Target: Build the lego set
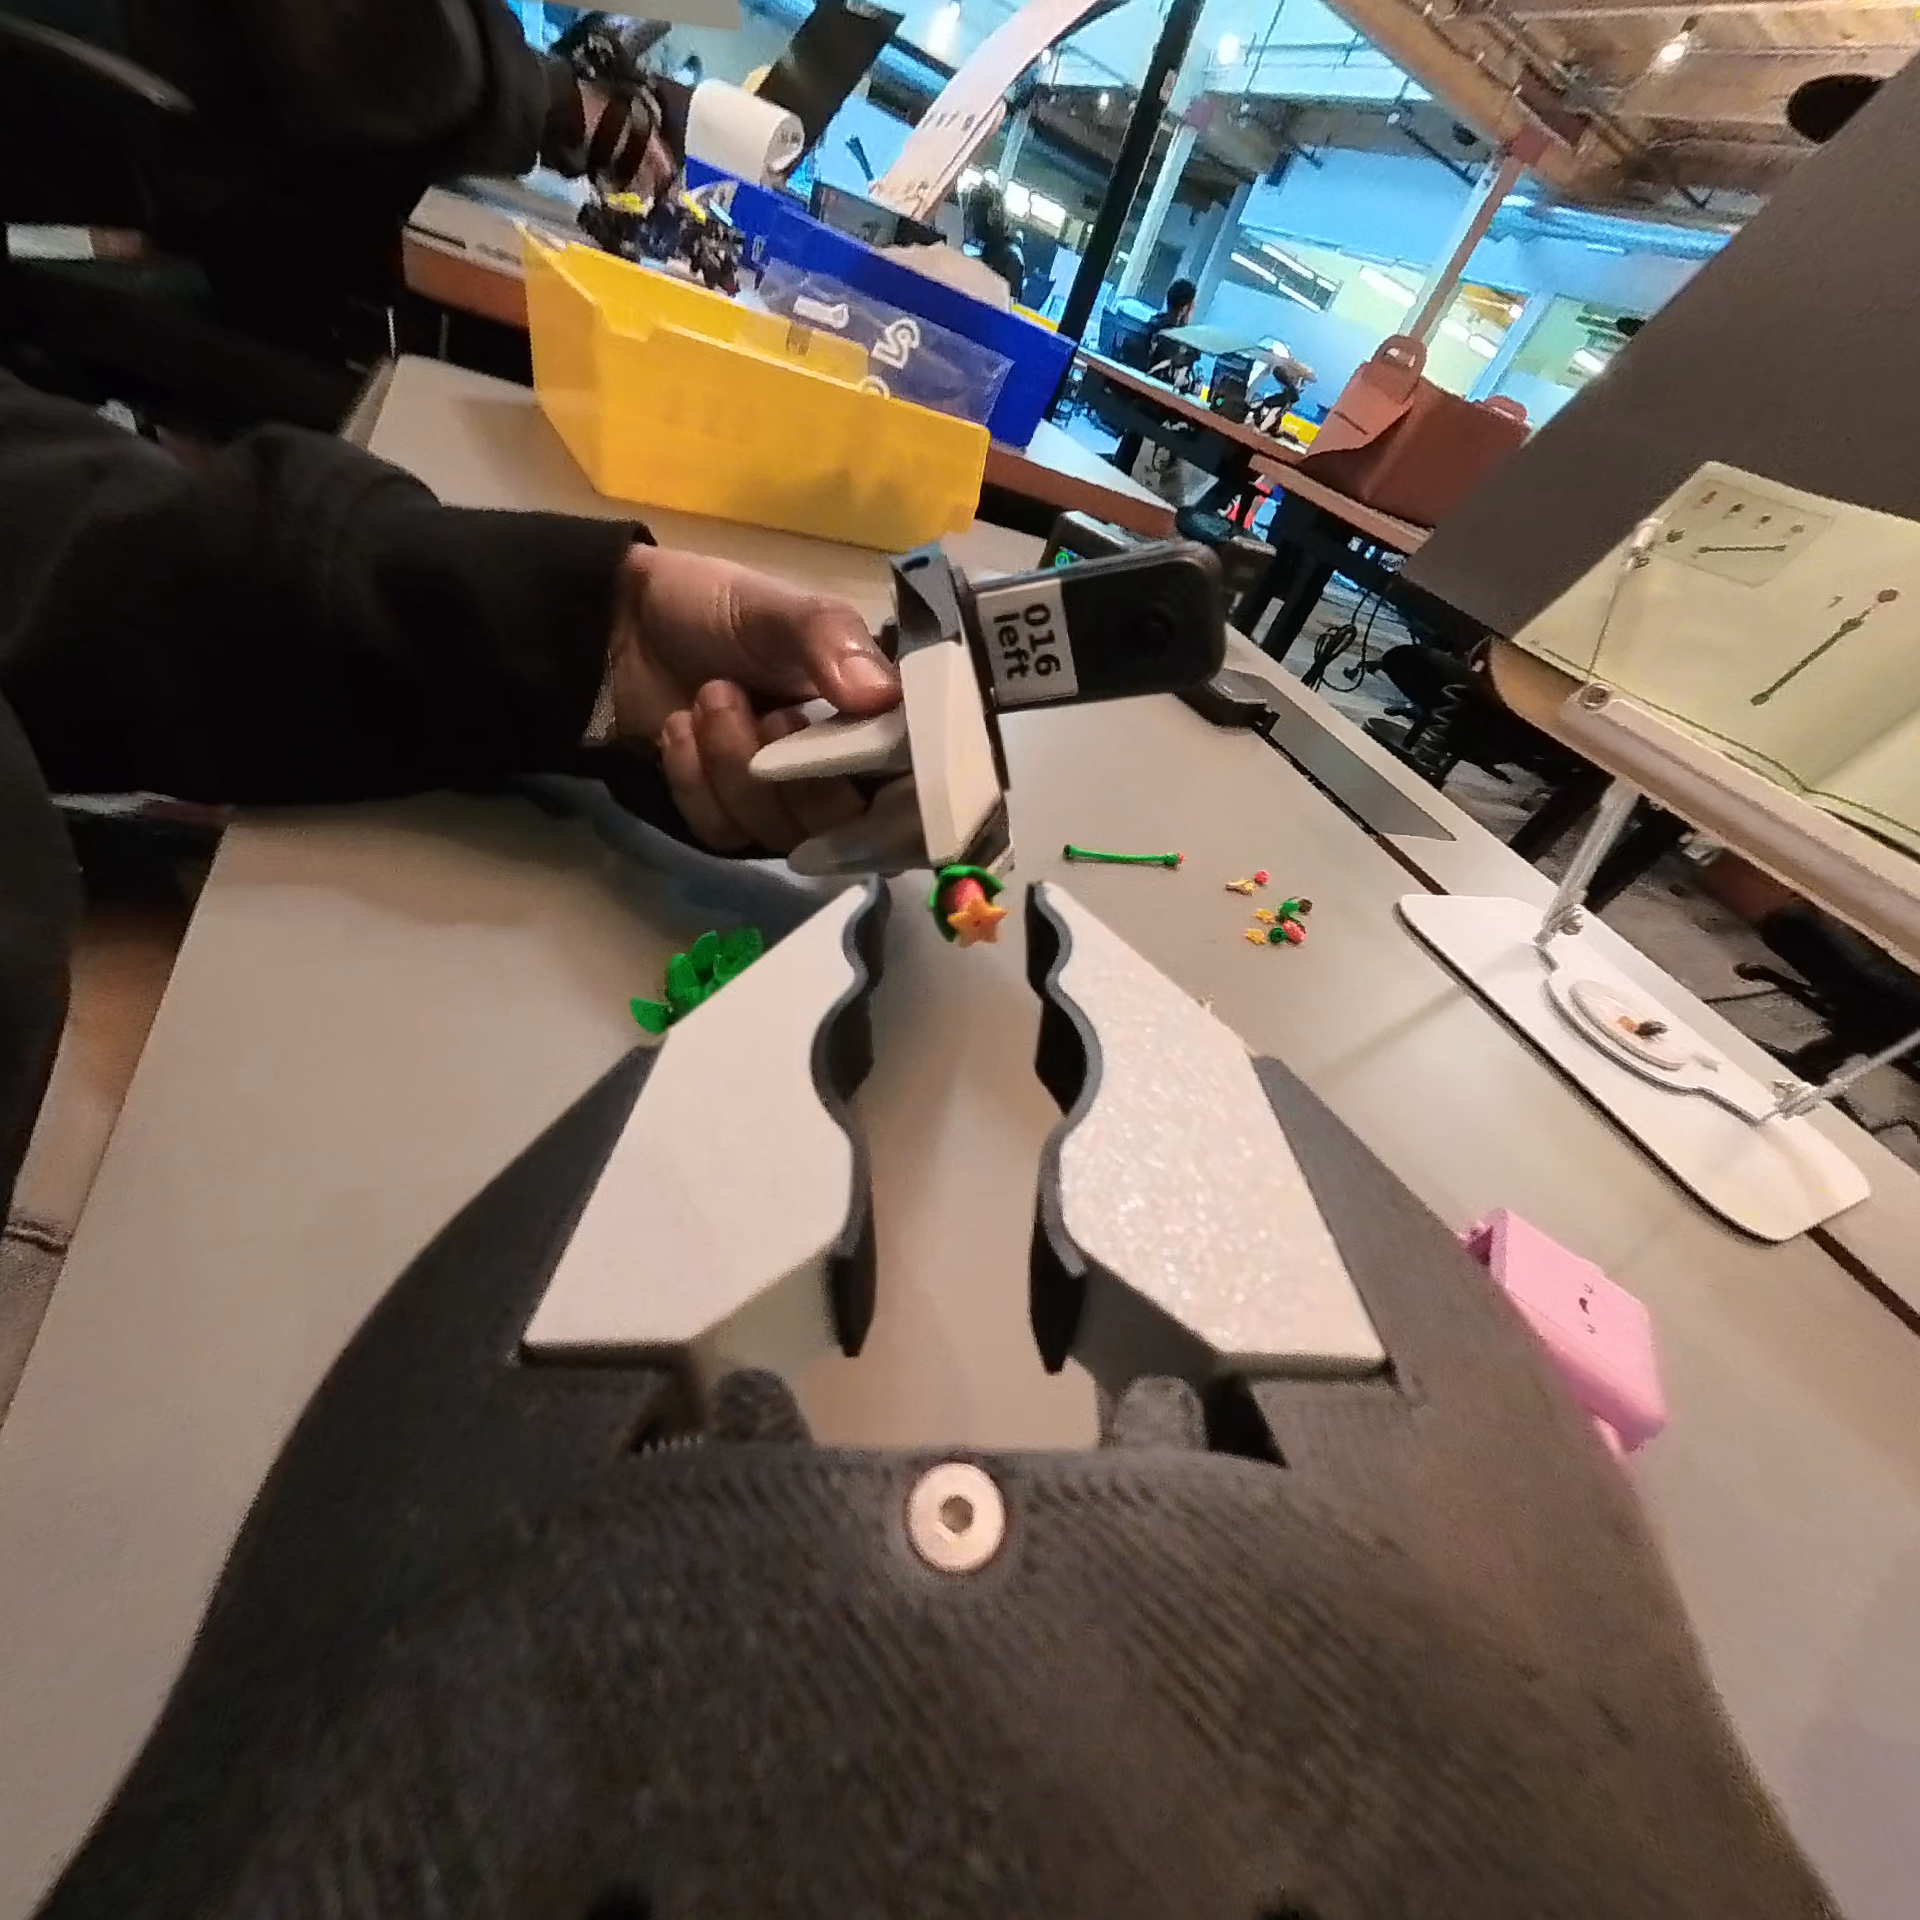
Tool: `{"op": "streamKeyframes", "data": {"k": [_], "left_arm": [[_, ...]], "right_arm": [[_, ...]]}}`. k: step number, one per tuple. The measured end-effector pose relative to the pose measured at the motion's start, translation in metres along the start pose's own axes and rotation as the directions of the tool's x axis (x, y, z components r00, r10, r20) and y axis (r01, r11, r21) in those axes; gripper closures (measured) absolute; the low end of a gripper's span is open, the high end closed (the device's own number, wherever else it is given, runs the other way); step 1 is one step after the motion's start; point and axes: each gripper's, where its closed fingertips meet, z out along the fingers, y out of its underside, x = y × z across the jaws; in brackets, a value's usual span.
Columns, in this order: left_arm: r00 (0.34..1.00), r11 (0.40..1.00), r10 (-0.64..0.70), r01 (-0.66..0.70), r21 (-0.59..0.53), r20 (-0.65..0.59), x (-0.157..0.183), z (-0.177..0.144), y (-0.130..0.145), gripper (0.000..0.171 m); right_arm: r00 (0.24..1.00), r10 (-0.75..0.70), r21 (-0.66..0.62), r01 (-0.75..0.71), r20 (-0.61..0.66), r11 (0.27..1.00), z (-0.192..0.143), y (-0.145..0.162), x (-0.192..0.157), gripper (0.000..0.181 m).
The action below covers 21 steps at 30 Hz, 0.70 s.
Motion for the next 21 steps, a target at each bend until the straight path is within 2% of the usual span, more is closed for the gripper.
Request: {"op": "streamKeyframes", "data": {"k": [3, 7, 14, 15, 17, 19, 21], "left_arm": [[1.0, 0.999, -0.003, 0.003, -0.036, 0.002, -0.001, 0.003, 0.006, 0.171], [1.0, 1.0, -0.008, 0.008, -0.025, 0.002, -0.001, 0.002, 0.004, 0.171], [1.0, 1.0, 0.0, 0.0, -0.023, -0.003, 0.0, 0.003, 0.004, 0.171], [1.0, 1.0, 0.007, -0.007, -0.013, 0.004, -0.001, 0.002, 0.002, 0.169], [1.0, 0.999, 0.01, -0.011, 0.031, 0.026, -0.003, -0.002, -0.006, 0.145], [0.999, 0.995, 0.024, -0.026, 0.101, 0.027, 0.0, -0.011, -0.018, 0.136], [0.998, 0.981, 0.054, -0.062, 0.186, 0.044, 0.003, -0.022, -0.033, 0.134]], "right_arm": [[1.0, -0.014, -0.012, 0.014, 0.019, 1.0, 0.0, 0.0, -0.003, 0.16], [1.0, -0.009, -0.015, 0.01, 0.025, 1.0, -0.001, 0.0, -0.003, 0.169], [1.0, 0.0, -0.009, 0.0, 0.02, 1.0, -0.002, -0.001, -0.002, 0.169], [1.0, 0.007, -0.008, -0.007, 0.007, 1.0, -0.002, 0.0, 0.0, 0.169], [0.999, 0.032, -0.002, -0.032, -0.026, 0.999, -0.003, 0.001, 0.007, 0.169], [0.995, 0.081, 0.022, -0.08, -0.06, 0.997, -0.006, 0.001, 0.016, 0.169], [0.987, 0.14, 0.062, -0.136, -0.074, 0.989, -0.008, -0.001, 0.023, 0.169]]}}
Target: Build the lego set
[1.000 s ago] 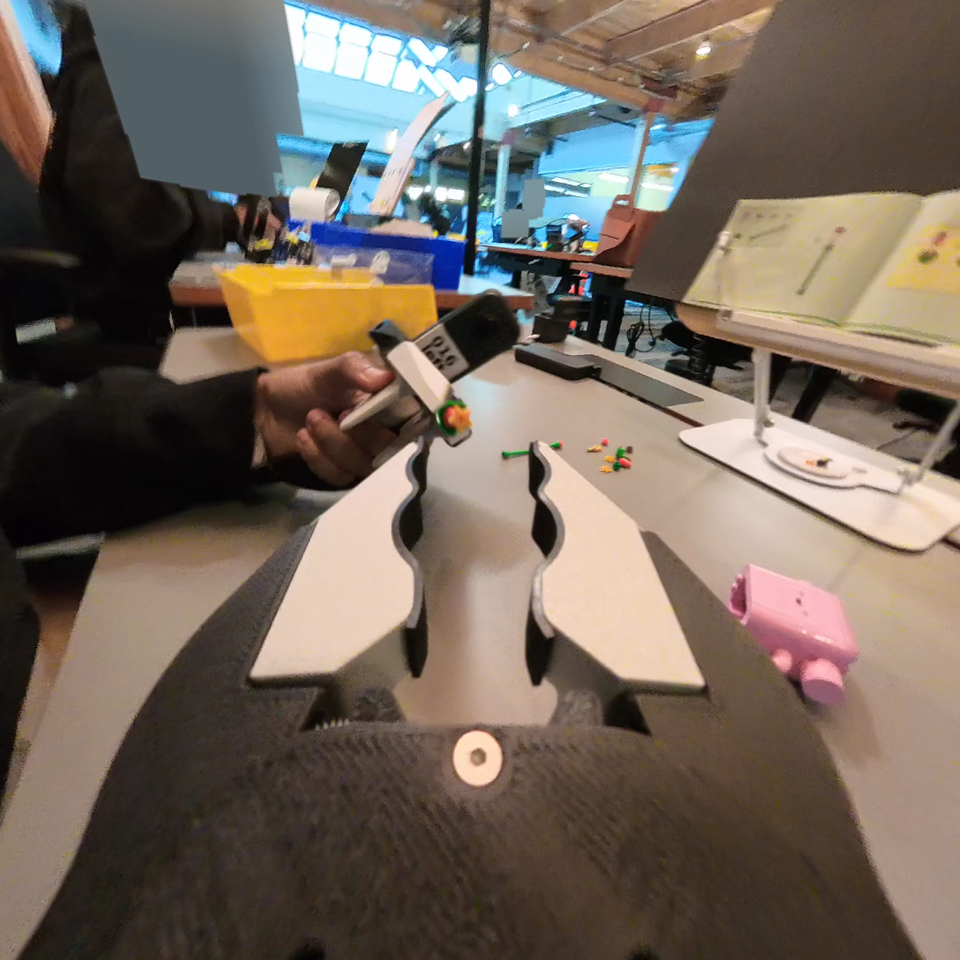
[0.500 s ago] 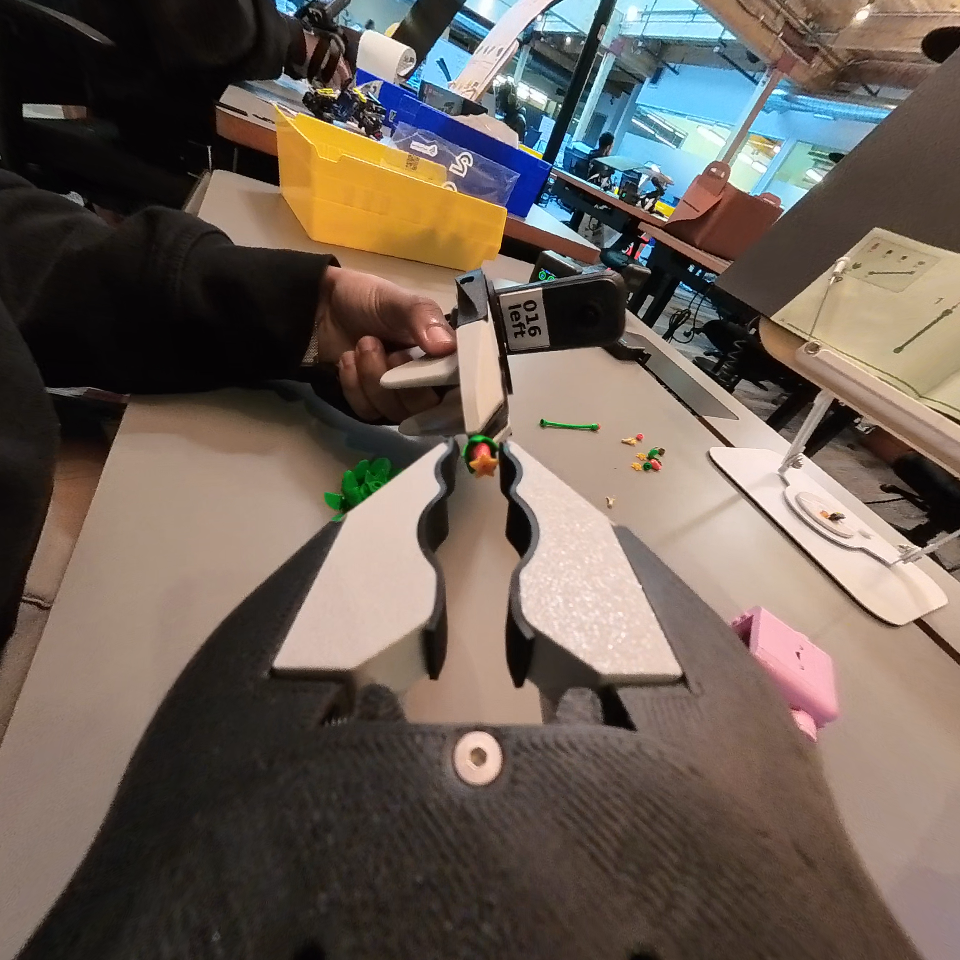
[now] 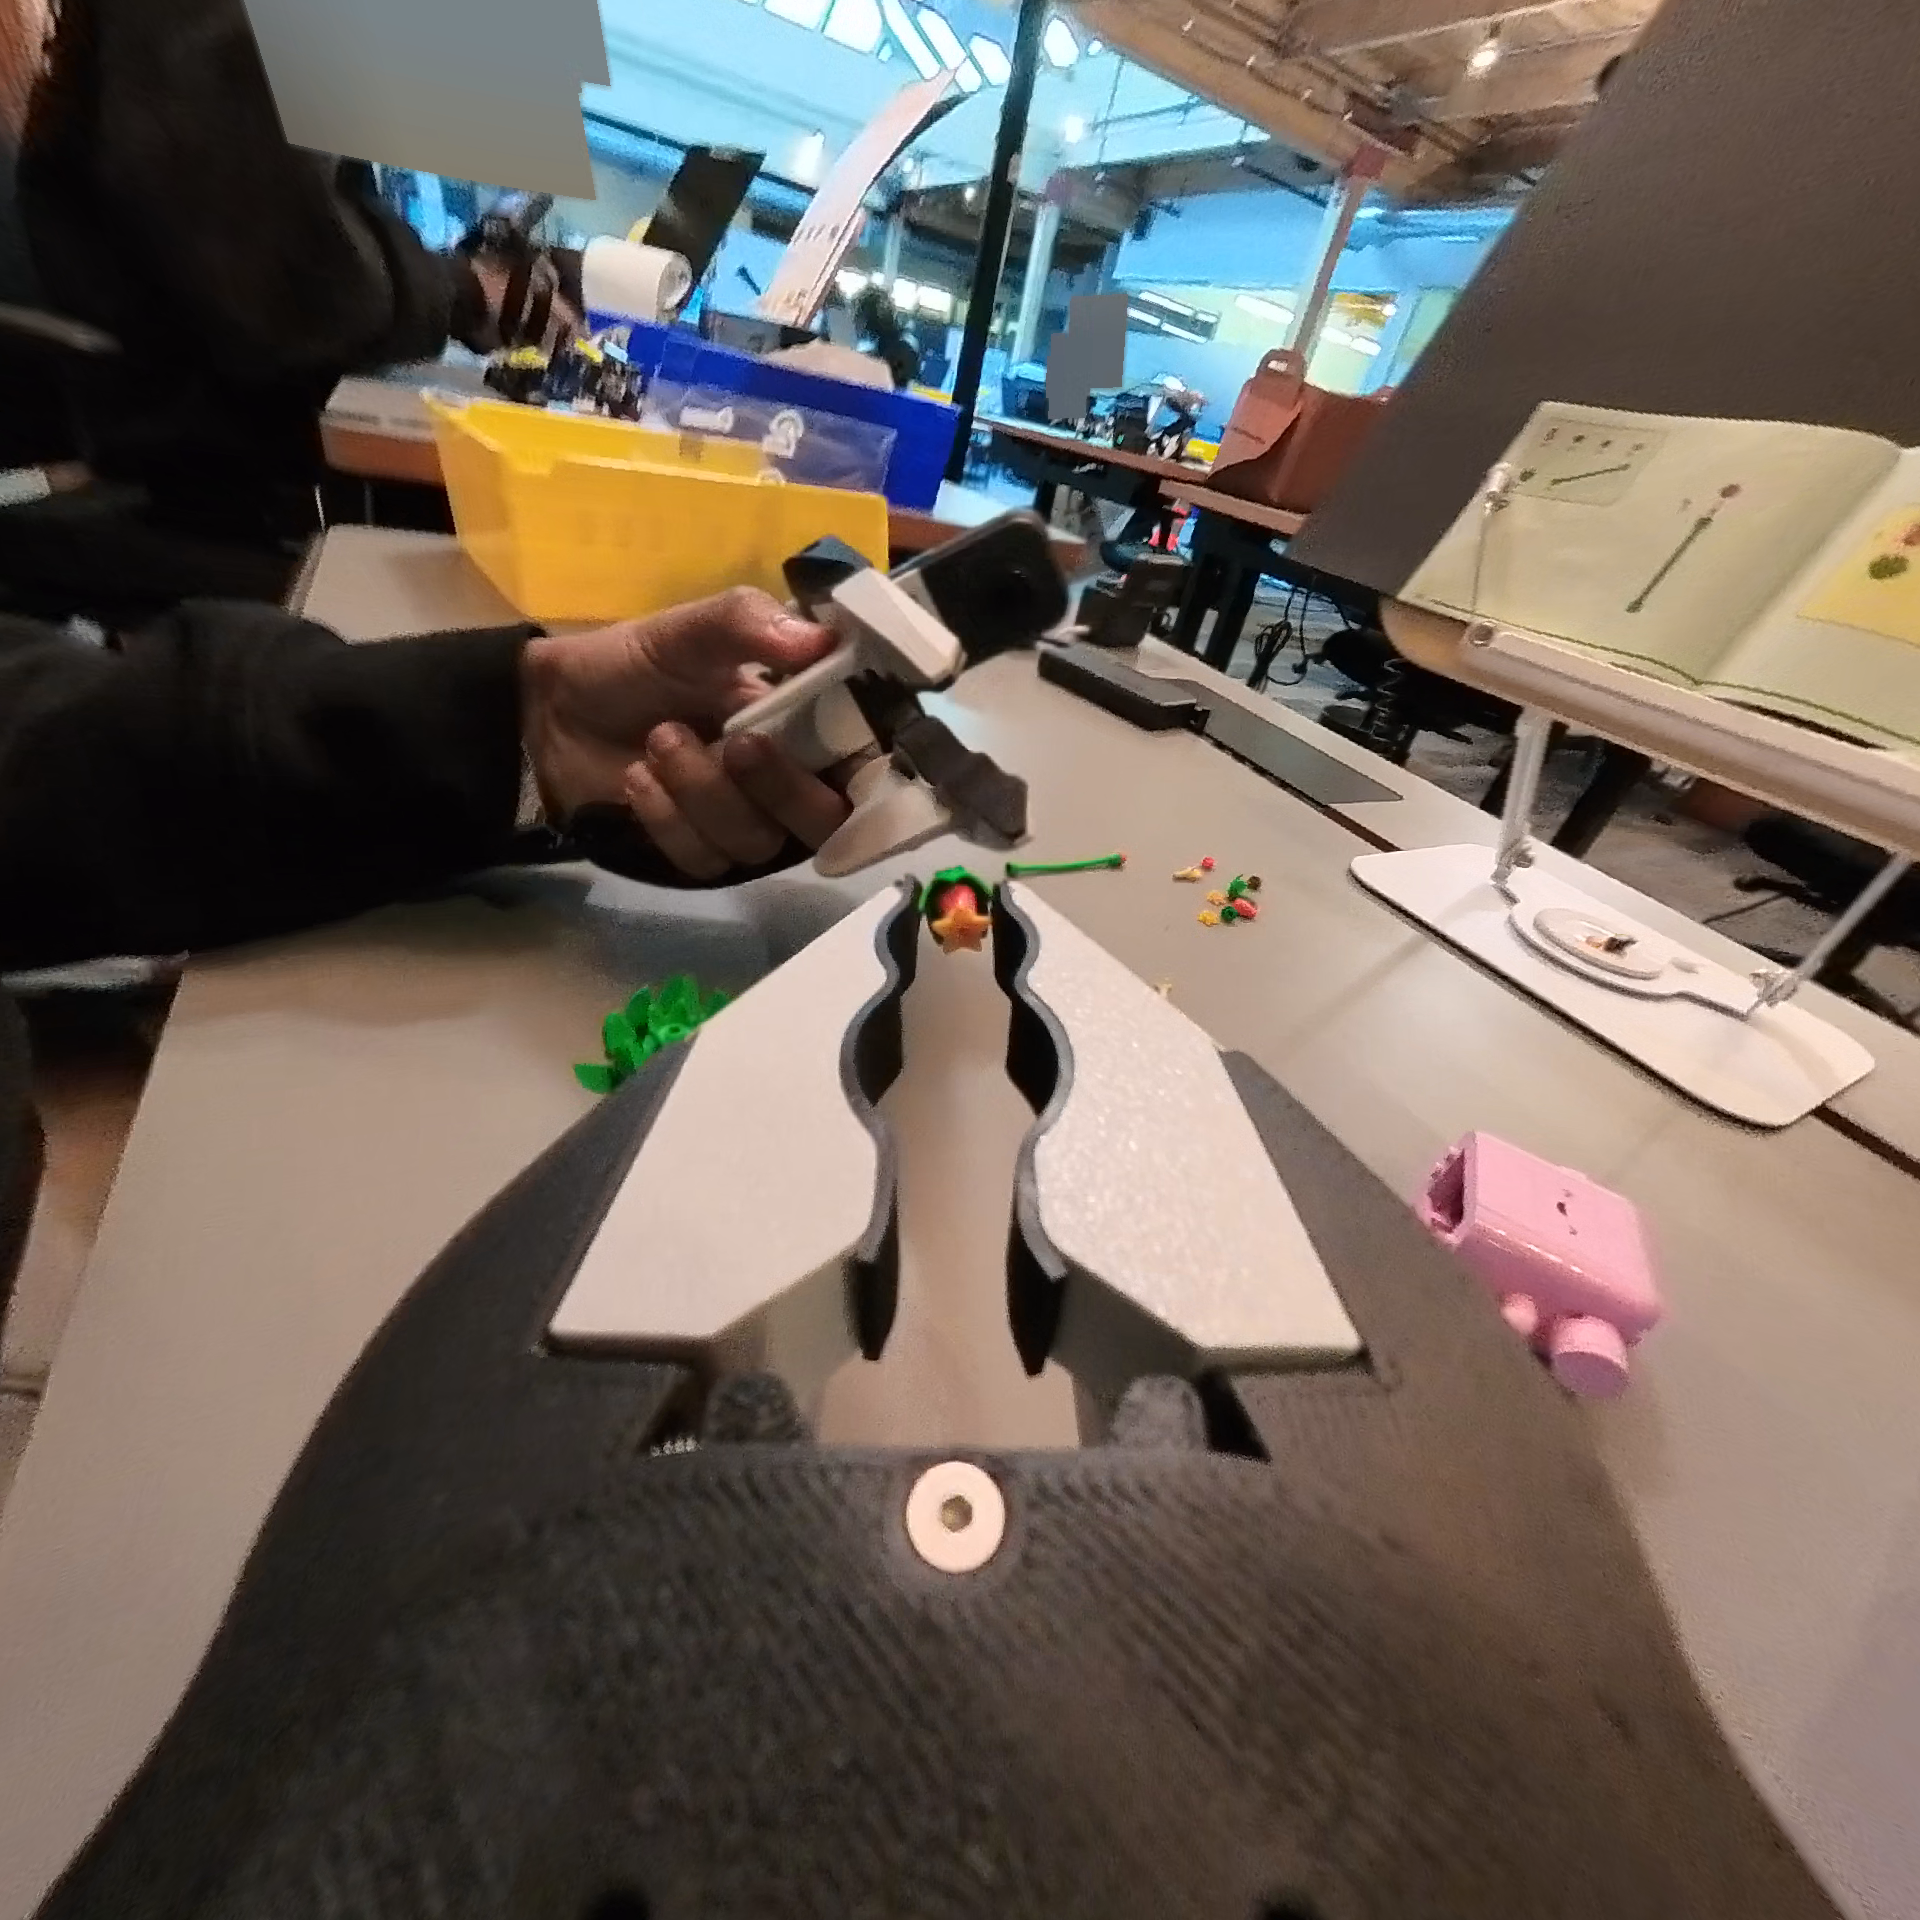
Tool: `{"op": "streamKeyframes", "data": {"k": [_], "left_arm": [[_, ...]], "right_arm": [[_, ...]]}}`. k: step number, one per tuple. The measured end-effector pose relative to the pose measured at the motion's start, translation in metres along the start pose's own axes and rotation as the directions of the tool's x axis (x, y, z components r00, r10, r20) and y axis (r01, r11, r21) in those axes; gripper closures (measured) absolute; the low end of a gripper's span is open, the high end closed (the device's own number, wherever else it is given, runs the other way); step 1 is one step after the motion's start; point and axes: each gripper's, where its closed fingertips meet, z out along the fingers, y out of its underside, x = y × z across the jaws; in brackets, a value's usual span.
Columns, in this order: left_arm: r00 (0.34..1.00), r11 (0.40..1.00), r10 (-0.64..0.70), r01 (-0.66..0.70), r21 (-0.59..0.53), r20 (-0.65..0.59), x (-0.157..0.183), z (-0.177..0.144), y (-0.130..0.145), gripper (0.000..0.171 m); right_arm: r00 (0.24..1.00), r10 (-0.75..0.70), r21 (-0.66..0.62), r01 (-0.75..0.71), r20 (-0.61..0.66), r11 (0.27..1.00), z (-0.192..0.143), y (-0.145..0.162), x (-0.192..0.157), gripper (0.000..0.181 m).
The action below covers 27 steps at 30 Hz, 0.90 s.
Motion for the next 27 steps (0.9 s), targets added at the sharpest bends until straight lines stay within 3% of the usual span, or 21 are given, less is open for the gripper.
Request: {"op": "streamKeyframes", "data": {"k": [2, 4, 5, 7, 9, 12, 14, 16, 22, 25, 27], "left_arm": [[0.996, 0.995, 0.05, -0.057, 0.083, 0.077, -0.004, -0.013, -0.017, 0.134], [0.953, 0.979, 0.104, -0.148, 0.137, 0.285, -0.023, -0.035, -0.034, 0.135], [0.897, 0.968, 0.125, -0.203, 0.145, 0.425, -0.036, -0.053, -0.044, 0.135], [0.717, 0.949, 0.134, -0.293, 0.12, 0.684, -0.059, -0.098, -0.066, 0.138], [0.528, 0.939, 0.15, -0.341, 0.047, 0.836, -0.069, -0.138, -0.085, 0.139], [0.312, 0.95, 0.186, -0.298, -0.089, 0.932, -0.088, -0.178, -0.103, 0.145], [0.234, 0.951, 0.221, -0.265, -0.156, 0.947, -0.101, -0.191, -0.11, 0.164], [0.171, 0.943, 0.248, -0.267, -0.198, 0.953, -0.11, -0.198, -0.113, 0.171], [0.141, 0.939, 0.284, -0.241, -0.245, 0.948, -0.126, -0.201, -0.091, 0.17], [0.23, 0.944, 0.262, -0.262, -0.2, 0.937, -0.123, -0.19, -0.092, 0.163], [0.253, 0.946, 0.253, -0.267, -0.184, 0.934, -0.122, -0.187, -0.092, 0.159]], "right_arm": [[0.999, 0.052, 0.034, -0.051, -0.007, 0.998, -0.002, -0.003, 0.005, 0.169], [0.996, 0.086, 0.05, -0.085, -0.002, 0.995, -0.002, -0.003, 0.007, 0.169], [0.996, 0.09, 0.044, -0.09, -0.002, 0.995, -0.002, -0.001, 0.008, 0.169], [0.997, 0.081, 0.022, -0.081, -0.015, 0.996, -0.002, 0.004, 0.01, 0.169], [0.997, 0.075, 0.005, -0.075, -0.02, 0.997, 0.0, 0.007, 0.01, 0.169], [0.997, 0.071, -0.014, -0.071, -0.021, 0.997, 0.002, 0.011, 0.01, 0.168], [0.997, 0.071, -0.018, -0.072, -0.026, 0.997, 0.003, 0.011, 0.011, 0.169], [0.996, 0.08, -0.012, -0.081, -0.031, 0.997, 0.002, 0.011, 0.013, 0.169], [0.991, 0.123, 0.017, -0.122, -0.044, 0.992, -0.002, 0.008, 0.02, 0.169], [0.992, 0.121, 0.012, -0.121, -0.044, 0.993, -0.001, 0.009, 0.02, 0.168], [0.992, 0.115, 0.007, -0.115, -0.044, 0.993, -0.001, 0.009, 0.019, 0.168]]}}
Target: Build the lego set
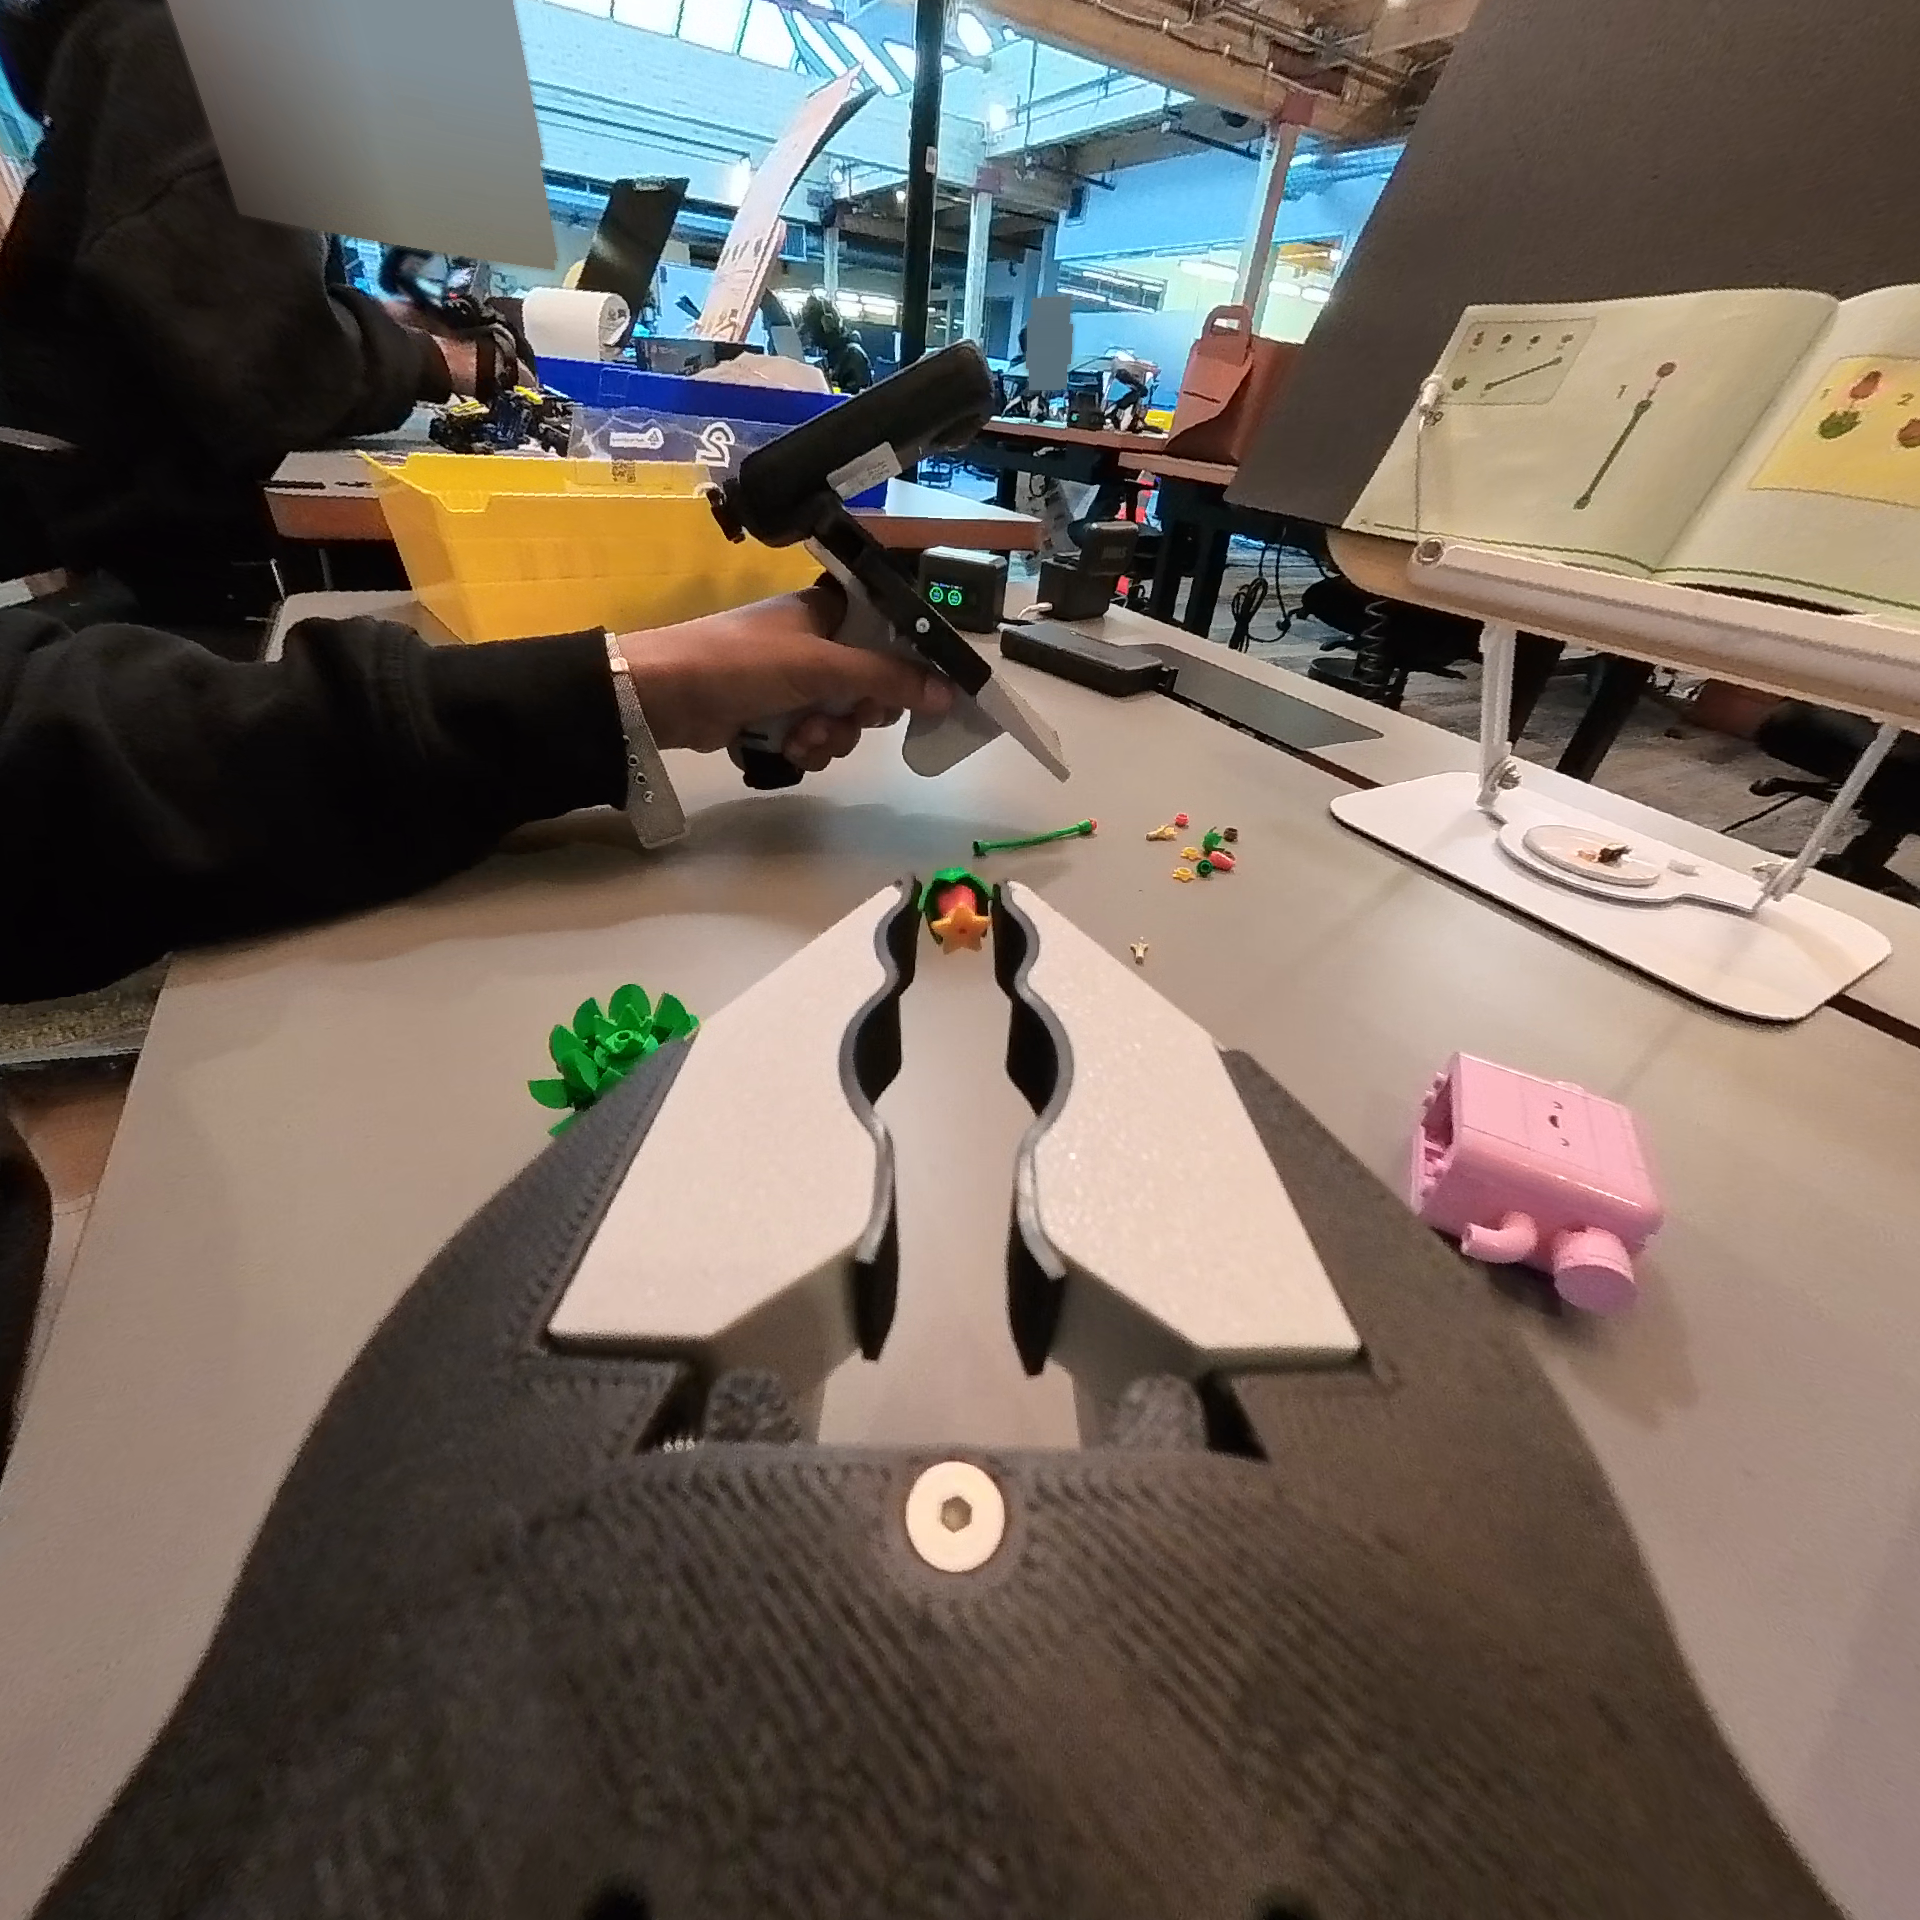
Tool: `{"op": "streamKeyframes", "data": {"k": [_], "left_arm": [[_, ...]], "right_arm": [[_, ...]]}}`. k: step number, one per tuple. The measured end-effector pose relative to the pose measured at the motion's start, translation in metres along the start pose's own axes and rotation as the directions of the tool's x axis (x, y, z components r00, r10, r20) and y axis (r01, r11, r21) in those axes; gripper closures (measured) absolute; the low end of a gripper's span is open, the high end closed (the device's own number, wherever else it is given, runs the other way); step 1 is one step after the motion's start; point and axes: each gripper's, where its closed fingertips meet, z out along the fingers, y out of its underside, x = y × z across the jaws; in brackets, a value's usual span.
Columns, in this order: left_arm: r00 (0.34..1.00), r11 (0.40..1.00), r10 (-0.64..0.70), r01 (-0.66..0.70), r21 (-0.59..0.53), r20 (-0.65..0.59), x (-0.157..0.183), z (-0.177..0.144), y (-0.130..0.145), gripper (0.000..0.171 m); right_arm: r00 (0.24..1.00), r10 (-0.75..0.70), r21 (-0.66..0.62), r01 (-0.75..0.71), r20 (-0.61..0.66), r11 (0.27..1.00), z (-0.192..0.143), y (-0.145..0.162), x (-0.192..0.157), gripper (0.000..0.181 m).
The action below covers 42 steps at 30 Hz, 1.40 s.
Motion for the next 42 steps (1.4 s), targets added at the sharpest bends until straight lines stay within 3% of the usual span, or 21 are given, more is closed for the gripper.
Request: {"op": "streamKeyframes", "data": {"k": [8, 13, 16, 24, 32, 36, 39, 42], "left_arm": [[0.999, 0.995, 0.035, -0.032, -0.098, 0.025, 0.003, 0.009, 0.017, 0.154], [0.985, 0.982, 0.14, -0.126, -0.14, 0.101, -0.002, 0.011, 0.021, 0.145], [0.984, 0.979, 0.154, -0.14, -0.15, 0.087, 0.002, 0.014, 0.023, 0.144], [0.984, 0.978, 0.146, -0.129, -0.162, 0.097, 0.001, 0.016, 0.025, 0.15], [0.974, 0.969, 0.192, -0.168, -0.182, 0.119, 0.002, 0.016, 0.026, 0.171], [0.964, 0.964, 0.266, -0.266, -0.027, -0.008, 0.044, 0.012, 0.002, 0.171], [0.908, 0.919, 0.374, -0.336, 0.206, -0.189, 0.115, -0.002, -0.024, 0.171], [0.828, 0.886, 0.421, -0.289, 0.363, -0.37, 0.186, -0.019, -0.034, 0.171]], "right_arm": [[1.0, 0.009, 0.01, -0.009, -0.002, 1.0, -0.001, -0.001, 0.002, 0.169], [1.0, 0.008, 0.006, -0.008, -0.002, 1.0, 0.0, 0.001, 0.003, 0.168], [1.0, 0.006, 0.003, -0.006, -0.002, 1.0, 0.0, 0.001, 0.003, 0.168], [1.0, 0.0, 0.0, 0.0, -0.002, 1.0, 0.004, 0.002, 0.002, 0.169], [1.0, -0.013, -0.009, 0.013, -0.013, 1.0, 0.007, 0.002, 0.002, 0.169], [0.997, 0.041, 0.021, -0.04, -0.065, 0.999, 0.005, -0.004, 0.012, 0.169], [0.979, 0.181, 0.132, -0.168, -0.092, 0.977, -0.003, -0.019, 0.025, 0.169], [0.927, 0.375, 0.265, -0.355, -0.028, 0.896, -0.01, -0.032, 0.031, 0.169]]}}
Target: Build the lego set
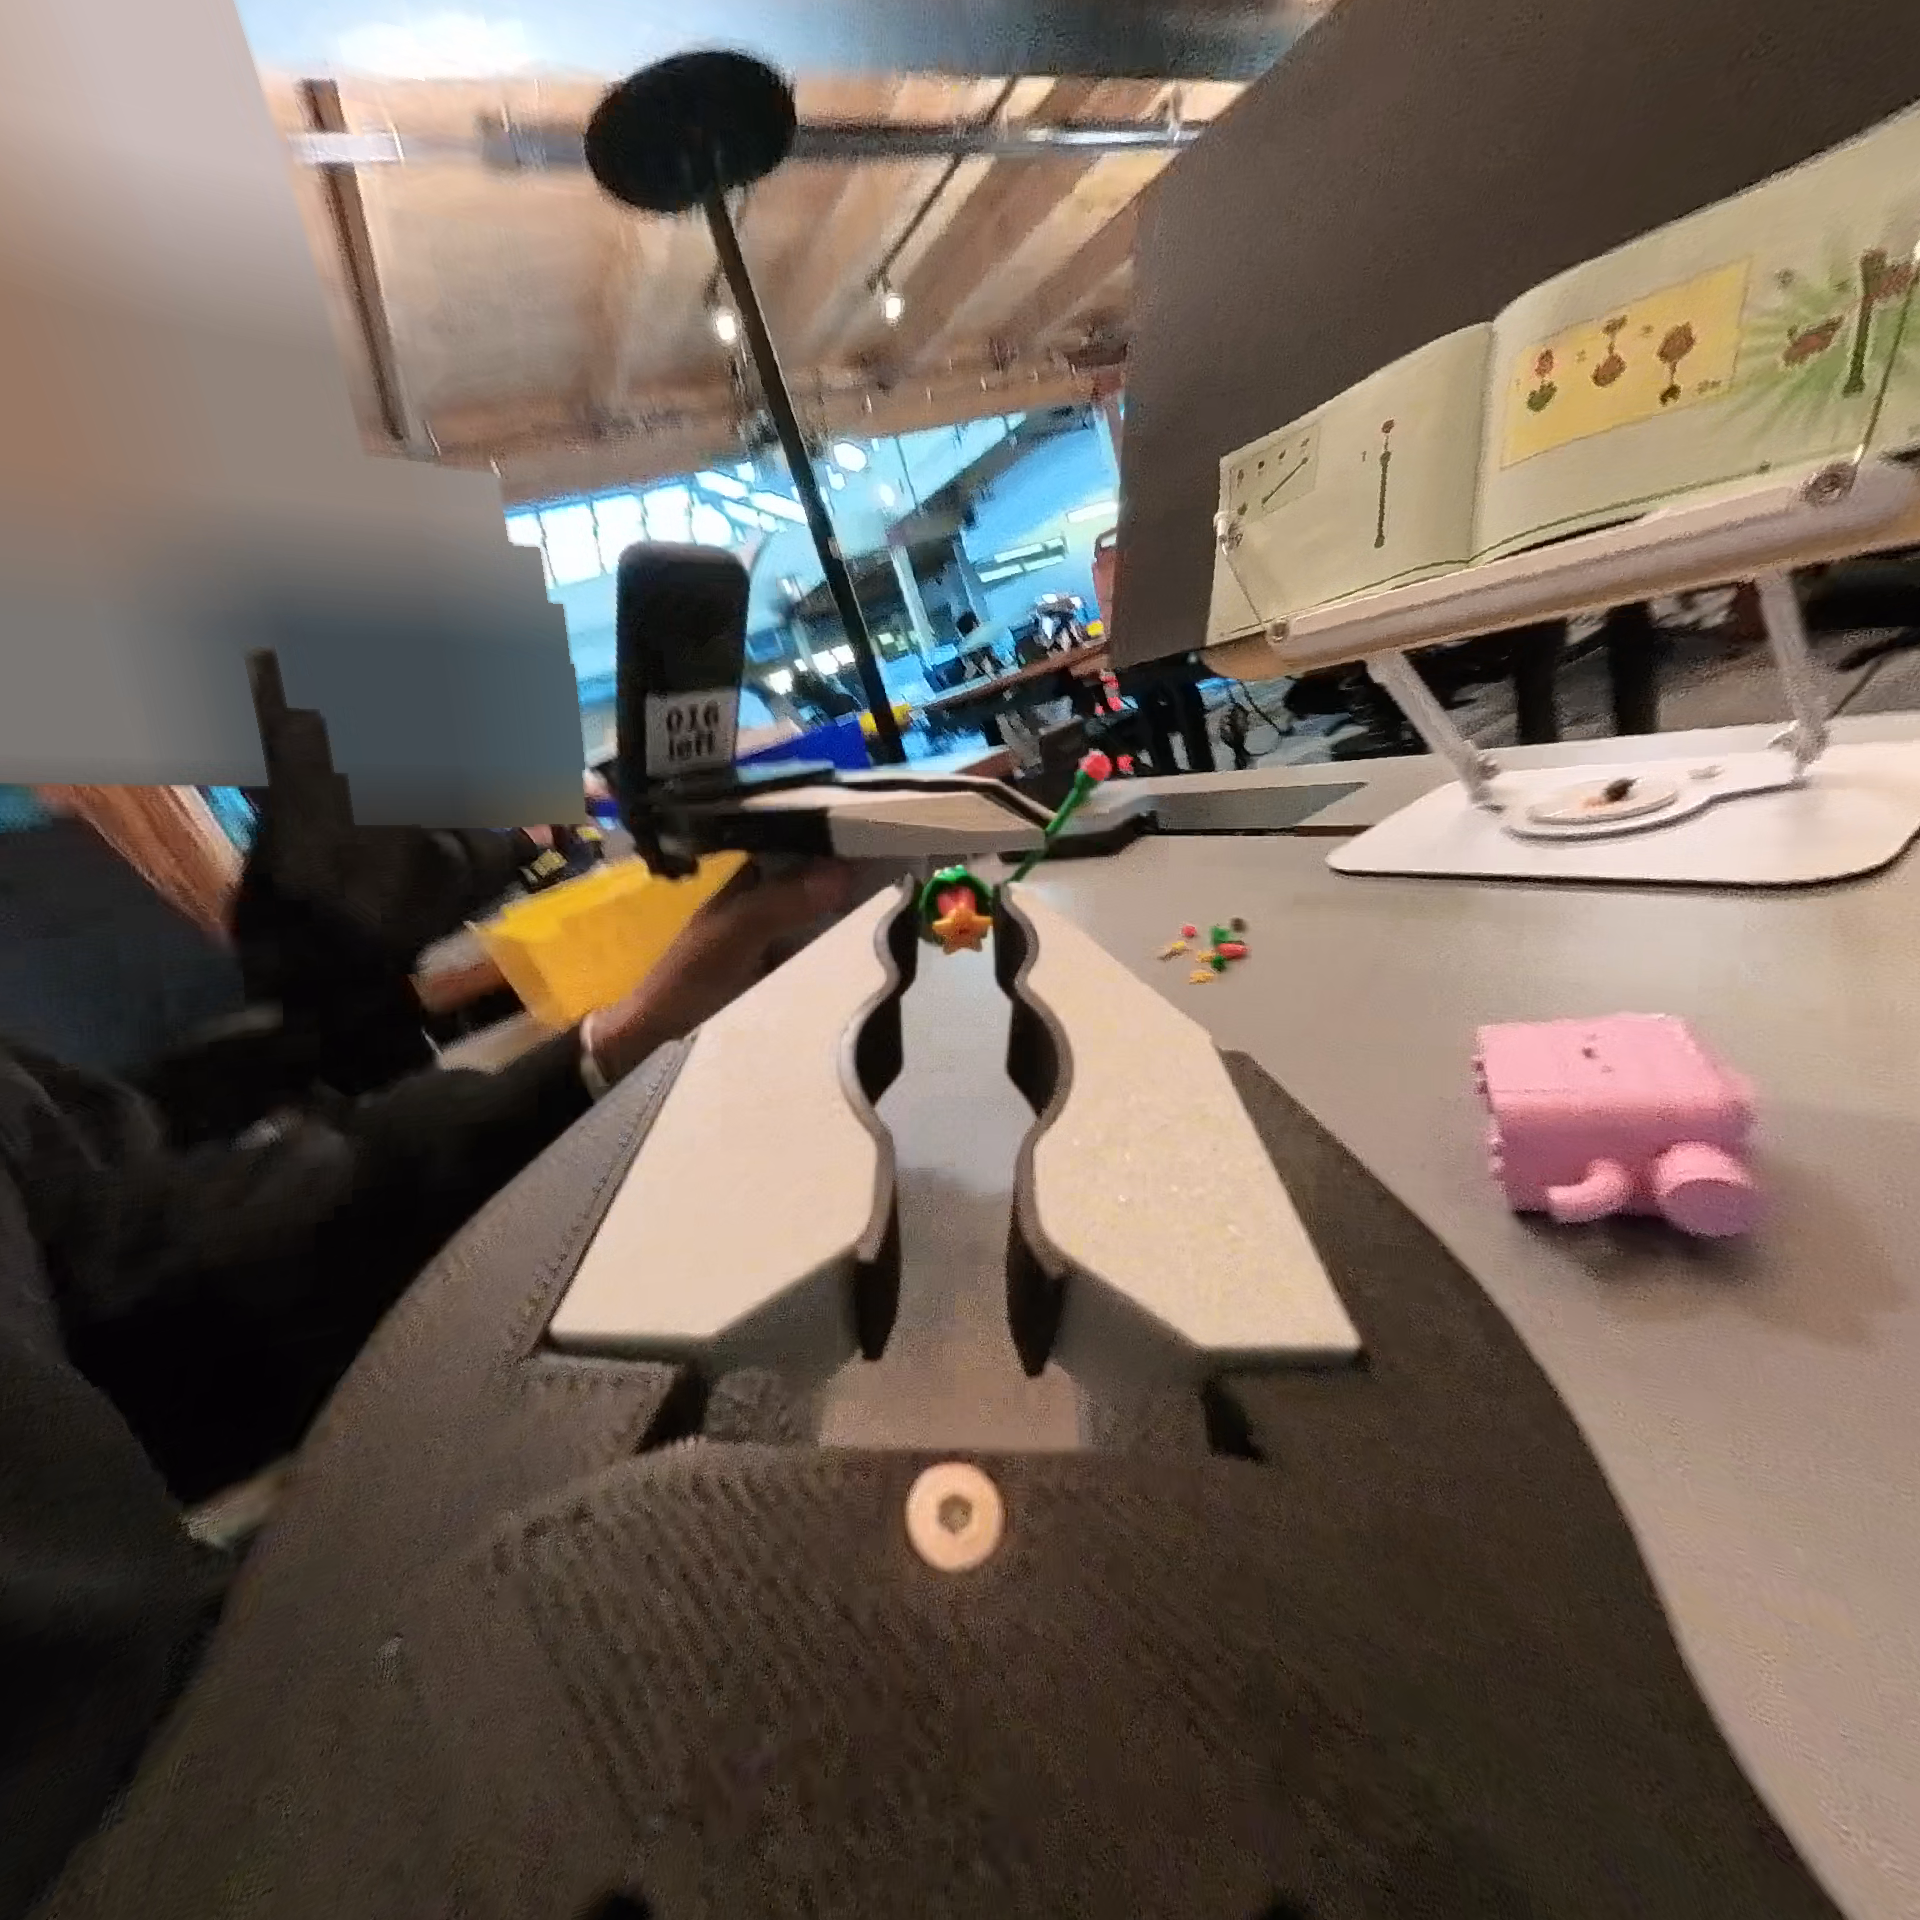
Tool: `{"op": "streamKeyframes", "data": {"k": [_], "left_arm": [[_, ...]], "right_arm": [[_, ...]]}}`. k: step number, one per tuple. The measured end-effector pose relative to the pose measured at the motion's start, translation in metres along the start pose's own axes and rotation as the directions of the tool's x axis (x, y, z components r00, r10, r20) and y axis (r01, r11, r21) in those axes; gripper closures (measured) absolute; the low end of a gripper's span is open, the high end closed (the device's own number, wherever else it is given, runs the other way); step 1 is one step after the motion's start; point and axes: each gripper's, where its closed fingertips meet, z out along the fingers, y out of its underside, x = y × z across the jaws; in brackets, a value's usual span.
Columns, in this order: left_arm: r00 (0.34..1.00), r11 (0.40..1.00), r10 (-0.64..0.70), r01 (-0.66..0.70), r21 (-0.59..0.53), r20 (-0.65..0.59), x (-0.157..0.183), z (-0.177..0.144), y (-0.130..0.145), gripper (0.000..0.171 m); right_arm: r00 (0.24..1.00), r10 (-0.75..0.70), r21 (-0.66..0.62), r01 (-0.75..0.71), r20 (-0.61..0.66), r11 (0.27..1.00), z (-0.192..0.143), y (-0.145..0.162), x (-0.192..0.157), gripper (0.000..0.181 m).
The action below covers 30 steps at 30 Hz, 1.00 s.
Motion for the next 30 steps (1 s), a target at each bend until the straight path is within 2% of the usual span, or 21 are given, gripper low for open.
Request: {"op": "streamKeyframes", "data": {"k": [3, 6, 11, 30], "left_arm": [[0.975, 0.992, -0.072, 0.091, 0.082, -0.21, 0.053, 0.016, -0.016, 0.171], [0.946, 0.986, -0.111, 0.143, 0.086, -0.305, 0.08, 0.024, -0.019, 0.171], [0.947, 0.991, -0.1, 0.123, 0.057, -0.305, 0.084, 0.029, -0.011, 0.171], [0.928, 0.993, -0.105, 0.119, 0.017, -0.356, 0.088, 0.029, -0.002, 0.169]], "right_arm": [[0.99, 0.143, 0.07, -0.144, 0.012, 0.987, -0.005, -0.007, 0.005, 0.169], [0.969, 0.244, 0.125, -0.245, 0.027, 0.961, -0.013, -0.013, 0.013, 0.17], [0.925, 0.365, 0.144, -0.378, 0.11, 0.914, -0.014, -0.014, 0.013, 0.17], [0.912, 0.395, 0.025, -0.4, 0.115, 0.916, -0.004, 0.008, 0.006, 0.17]]}}
